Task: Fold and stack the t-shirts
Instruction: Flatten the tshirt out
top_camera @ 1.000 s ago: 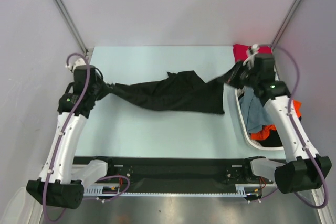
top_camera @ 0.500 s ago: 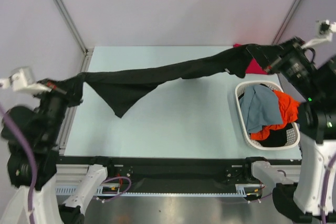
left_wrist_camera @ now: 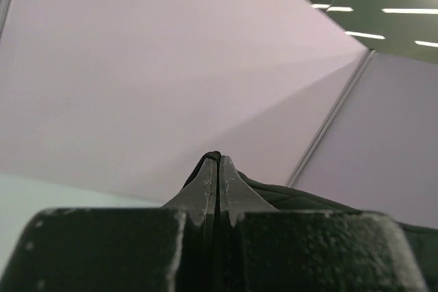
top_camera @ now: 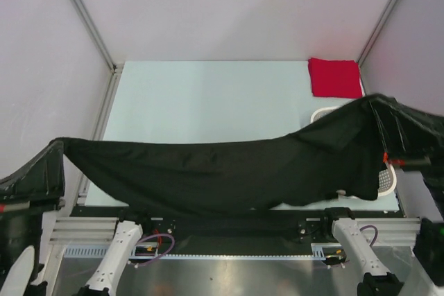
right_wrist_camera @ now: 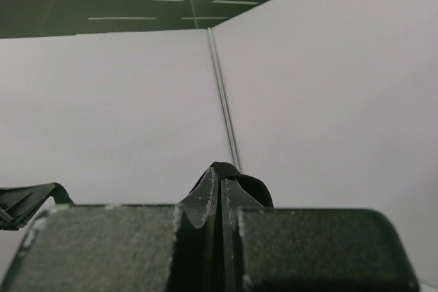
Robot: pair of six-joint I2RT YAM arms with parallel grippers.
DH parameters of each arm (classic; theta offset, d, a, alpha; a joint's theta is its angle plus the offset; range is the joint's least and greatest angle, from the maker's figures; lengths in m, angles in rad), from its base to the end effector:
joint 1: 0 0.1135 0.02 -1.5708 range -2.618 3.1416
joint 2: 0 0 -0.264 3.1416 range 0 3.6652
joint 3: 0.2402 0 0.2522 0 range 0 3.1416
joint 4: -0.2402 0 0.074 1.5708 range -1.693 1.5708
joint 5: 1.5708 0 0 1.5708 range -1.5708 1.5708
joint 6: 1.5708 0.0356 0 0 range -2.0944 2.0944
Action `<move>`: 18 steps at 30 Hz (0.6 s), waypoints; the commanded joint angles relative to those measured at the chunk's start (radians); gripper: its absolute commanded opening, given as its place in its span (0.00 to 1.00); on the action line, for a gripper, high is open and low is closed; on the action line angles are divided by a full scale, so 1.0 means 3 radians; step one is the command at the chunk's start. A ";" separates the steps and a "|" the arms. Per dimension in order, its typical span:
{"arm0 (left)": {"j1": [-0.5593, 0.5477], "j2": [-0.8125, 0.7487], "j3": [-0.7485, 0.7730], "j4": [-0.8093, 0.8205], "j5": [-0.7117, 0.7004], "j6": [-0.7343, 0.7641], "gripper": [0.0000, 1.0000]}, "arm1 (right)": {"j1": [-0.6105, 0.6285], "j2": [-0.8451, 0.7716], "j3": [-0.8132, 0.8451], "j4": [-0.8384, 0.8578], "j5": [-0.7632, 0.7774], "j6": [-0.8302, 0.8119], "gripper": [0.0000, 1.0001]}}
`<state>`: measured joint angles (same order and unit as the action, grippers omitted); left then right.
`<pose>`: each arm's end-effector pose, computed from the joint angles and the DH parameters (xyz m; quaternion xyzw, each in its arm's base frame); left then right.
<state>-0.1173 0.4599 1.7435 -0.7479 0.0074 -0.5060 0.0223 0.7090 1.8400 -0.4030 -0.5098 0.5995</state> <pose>-0.1097 0.0127 0.5385 -0.0924 0.4861 -0.2682 0.8266 -0.0523 0.0162 0.6025 -0.1079 0.4449 0.3683 0.8091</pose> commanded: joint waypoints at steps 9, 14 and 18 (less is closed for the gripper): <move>-0.0018 0.1648 0.1040 -0.1077 -0.0091 -0.0625 0.00 | -0.0003 0.1052 -0.0229 0.1451 0.0155 0.0431 0.00; -0.0018 0.1316 0.0565 -0.0142 -0.0137 -0.0553 0.00 | -0.0008 0.1083 -0.0314 0.1834 0.0222 0.0405 0.00; -0.0018 0.1167 0.0436 0.0100 -0.0163 -0.0410 0.00 | -0.0008 0.0956 -0.0340 0.1967 0.0293 0.0278 0.00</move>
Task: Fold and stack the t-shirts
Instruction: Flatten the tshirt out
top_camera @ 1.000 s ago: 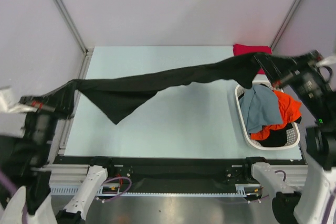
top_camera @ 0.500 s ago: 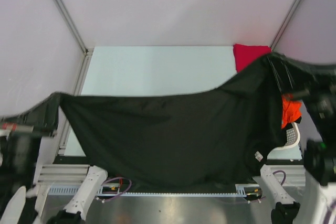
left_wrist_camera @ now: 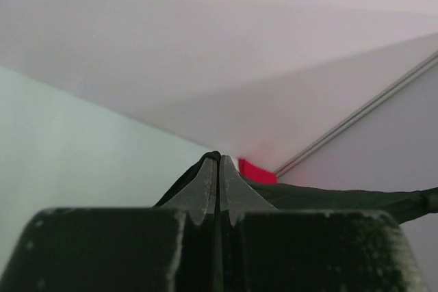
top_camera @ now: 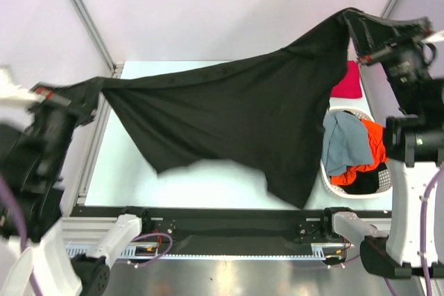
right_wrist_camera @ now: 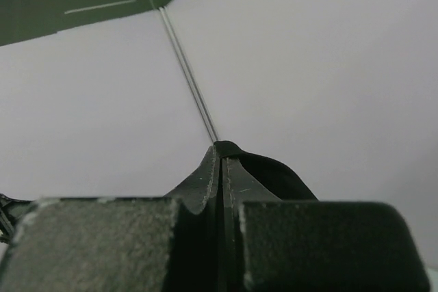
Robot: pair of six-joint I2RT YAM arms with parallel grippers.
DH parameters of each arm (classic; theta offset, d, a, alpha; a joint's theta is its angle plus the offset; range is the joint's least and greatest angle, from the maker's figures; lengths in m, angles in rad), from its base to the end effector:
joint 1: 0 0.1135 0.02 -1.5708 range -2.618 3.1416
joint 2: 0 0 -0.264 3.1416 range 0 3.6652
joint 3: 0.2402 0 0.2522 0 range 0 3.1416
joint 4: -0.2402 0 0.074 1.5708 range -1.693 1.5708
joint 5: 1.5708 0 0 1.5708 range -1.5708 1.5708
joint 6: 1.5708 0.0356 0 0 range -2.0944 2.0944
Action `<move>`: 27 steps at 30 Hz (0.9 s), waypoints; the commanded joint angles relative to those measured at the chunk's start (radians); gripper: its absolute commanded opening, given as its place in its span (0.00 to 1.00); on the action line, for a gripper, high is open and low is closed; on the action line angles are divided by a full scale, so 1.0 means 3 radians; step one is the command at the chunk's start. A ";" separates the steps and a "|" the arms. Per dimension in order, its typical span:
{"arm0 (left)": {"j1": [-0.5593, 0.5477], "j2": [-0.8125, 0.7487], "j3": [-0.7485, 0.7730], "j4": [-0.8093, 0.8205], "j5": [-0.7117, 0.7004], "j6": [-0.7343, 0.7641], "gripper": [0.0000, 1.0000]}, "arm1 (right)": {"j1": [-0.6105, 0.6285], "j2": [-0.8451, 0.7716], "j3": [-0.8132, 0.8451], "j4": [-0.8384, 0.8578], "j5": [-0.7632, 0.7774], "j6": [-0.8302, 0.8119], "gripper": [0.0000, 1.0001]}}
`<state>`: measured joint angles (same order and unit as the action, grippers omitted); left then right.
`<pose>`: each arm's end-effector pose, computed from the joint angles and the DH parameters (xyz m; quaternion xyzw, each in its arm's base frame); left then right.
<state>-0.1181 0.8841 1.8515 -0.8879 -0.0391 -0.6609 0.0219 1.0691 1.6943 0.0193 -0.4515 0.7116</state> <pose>0.0513 -0.0047 0.5621 -0.1957 0.6496 -0.2666 0.6845 0.1409 0.0186 0.6007 -0.0413 0.4775 0.4060 0.7781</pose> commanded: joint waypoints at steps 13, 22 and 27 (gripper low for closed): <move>-0.0016 -0.0462 0.0844 0.0469 -0.0023 0.0229 0.00 | -0.0002 -0.0889 -0.0018 0.0846 0.0186 -0.0082 0.00; -0.0016 -0.0646 0.0273 0.0786 -0.0222 0.0183 0.00 | -0.0002 -0.0696 -0.0053 0.0912 0.0170 -0.0061 0.00; -0.0016 -0.0738 -0.0893 0.1180 -0.0462 0.0122 0.00 | -0.0002 -0.0292 -0.0590 0.1239 0.0099 0.0169 0.00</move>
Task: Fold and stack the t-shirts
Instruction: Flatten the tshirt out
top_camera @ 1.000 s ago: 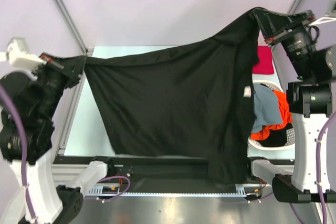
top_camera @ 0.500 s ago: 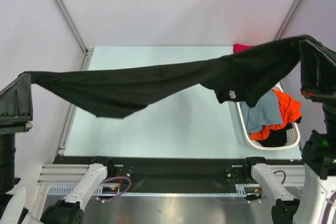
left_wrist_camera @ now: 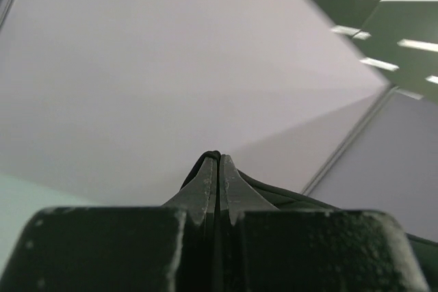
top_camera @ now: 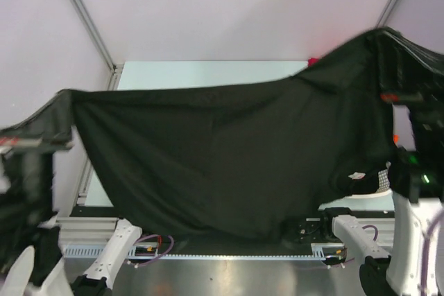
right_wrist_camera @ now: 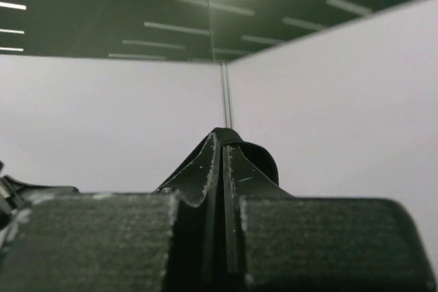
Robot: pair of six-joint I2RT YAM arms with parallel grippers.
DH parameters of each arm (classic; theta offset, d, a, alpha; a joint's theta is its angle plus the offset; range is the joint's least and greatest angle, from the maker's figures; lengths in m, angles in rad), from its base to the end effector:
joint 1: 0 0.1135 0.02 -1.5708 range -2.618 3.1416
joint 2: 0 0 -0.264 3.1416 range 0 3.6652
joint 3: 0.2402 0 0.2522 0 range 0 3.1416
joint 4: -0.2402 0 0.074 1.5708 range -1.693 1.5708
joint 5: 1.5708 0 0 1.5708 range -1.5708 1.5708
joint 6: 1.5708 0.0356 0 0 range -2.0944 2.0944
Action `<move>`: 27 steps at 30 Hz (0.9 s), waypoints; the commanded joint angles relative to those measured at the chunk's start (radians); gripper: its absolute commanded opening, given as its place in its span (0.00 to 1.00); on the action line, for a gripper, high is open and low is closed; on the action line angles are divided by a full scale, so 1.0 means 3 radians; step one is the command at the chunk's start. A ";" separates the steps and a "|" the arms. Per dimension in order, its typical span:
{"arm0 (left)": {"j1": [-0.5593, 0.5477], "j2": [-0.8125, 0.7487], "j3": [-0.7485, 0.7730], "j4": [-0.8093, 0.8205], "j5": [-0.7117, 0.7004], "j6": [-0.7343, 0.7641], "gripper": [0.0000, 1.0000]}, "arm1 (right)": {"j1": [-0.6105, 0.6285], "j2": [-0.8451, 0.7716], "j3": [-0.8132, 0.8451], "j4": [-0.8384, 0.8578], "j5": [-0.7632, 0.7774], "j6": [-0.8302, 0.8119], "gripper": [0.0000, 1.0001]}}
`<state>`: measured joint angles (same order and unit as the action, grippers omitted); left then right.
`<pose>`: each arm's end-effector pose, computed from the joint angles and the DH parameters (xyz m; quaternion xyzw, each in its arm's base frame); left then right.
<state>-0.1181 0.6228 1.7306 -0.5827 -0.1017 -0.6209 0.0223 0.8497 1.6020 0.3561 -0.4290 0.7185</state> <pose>-0.0433 0.0088 0.5683 -0.1667 0.4721 -0.2888 0.8160 0.0307 0.0155 0.6182 -0.1184 0.2811 0.3898 0.8689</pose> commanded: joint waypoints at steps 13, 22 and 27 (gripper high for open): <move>0.0178 0.1149 -0.2771 0.1598 -0.0930 0.0423 0.00 | 0.0381 0.2540 -0.0897 0.0873 -0.0149 -0.0166 0.00; 0.0526 0.3266 -0.2023 0.2106 -0.0495 0.0556 0.00 | 0.0381 0.4335 0.0615 0.0347 -0.0365 -0.0278 0.00; 0.0644 0.3890 -0.1566 0.1989 -0.0321 0.0475 0.00 | 0.0350 0.4938 0.1189 0.0061 -0.0355 -0.0217 0.00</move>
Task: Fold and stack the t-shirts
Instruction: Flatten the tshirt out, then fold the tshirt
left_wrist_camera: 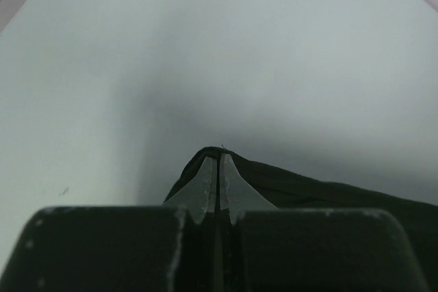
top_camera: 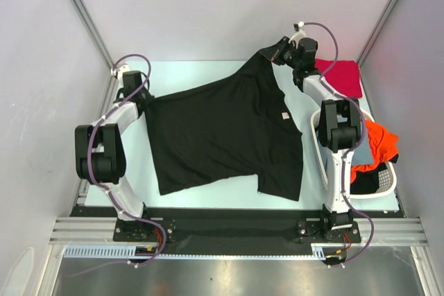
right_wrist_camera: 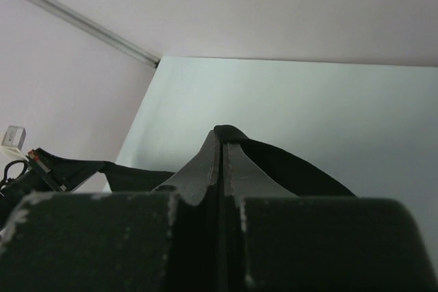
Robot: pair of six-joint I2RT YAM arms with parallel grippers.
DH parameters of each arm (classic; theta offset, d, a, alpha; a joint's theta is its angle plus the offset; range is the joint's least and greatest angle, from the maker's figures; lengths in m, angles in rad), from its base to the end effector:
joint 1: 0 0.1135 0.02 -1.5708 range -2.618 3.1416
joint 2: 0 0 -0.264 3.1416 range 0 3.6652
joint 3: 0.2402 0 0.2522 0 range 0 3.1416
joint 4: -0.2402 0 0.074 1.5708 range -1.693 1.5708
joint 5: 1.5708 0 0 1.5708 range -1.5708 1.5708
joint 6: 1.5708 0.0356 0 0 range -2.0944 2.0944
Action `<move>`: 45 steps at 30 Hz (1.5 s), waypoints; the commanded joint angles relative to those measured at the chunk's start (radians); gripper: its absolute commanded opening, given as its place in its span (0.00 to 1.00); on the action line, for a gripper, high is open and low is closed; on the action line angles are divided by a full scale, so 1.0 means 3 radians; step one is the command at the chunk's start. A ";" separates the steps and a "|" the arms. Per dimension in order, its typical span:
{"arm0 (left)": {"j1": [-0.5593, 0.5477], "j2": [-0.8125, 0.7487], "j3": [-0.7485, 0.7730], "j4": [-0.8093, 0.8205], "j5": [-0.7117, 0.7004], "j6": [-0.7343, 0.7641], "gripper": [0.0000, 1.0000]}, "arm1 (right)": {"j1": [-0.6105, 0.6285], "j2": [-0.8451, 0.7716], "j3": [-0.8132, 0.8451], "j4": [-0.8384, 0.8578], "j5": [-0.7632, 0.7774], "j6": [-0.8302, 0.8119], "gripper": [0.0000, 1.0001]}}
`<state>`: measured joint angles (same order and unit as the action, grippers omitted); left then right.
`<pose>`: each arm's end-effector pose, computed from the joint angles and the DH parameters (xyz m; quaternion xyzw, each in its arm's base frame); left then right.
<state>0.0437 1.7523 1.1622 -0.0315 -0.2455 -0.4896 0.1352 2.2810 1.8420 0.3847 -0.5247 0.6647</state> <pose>0.3921 0.0258 0.2235 -0.2866 0.8368 0.0059 0.4664 0.5366 0.0910 0.2582 0.0114 0.7234 0.4320 0.5384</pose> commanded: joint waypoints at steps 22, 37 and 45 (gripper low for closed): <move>0.0171 0.0735 0.0954 -0.0826 0.0578 -0.0076 0.00 | -0.0287 0.0230 0.0717 -0.1383 -0.0460 0.0341 0.00; 0.0171 0.0096 0.0478 -0.0948 0.0440 -0.0132 0.00 | -0.0333 -0.0537 -0.0106 -0.2055 -0.0485 0.0182 0.00; 0.0177 0.0039 0.0498 -0.1045 0.0419 -0.0096 0.00 | -0.0313 -0.0654 -0.0229 -0.2187 -0.0501 0.0162 0.00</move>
<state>0.0875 1.8050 1.3090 -0.3298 -0.1036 -0.5220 0.0425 2.1437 1.7859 -0.2367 -0.6636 0.7292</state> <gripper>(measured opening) 0.008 0.012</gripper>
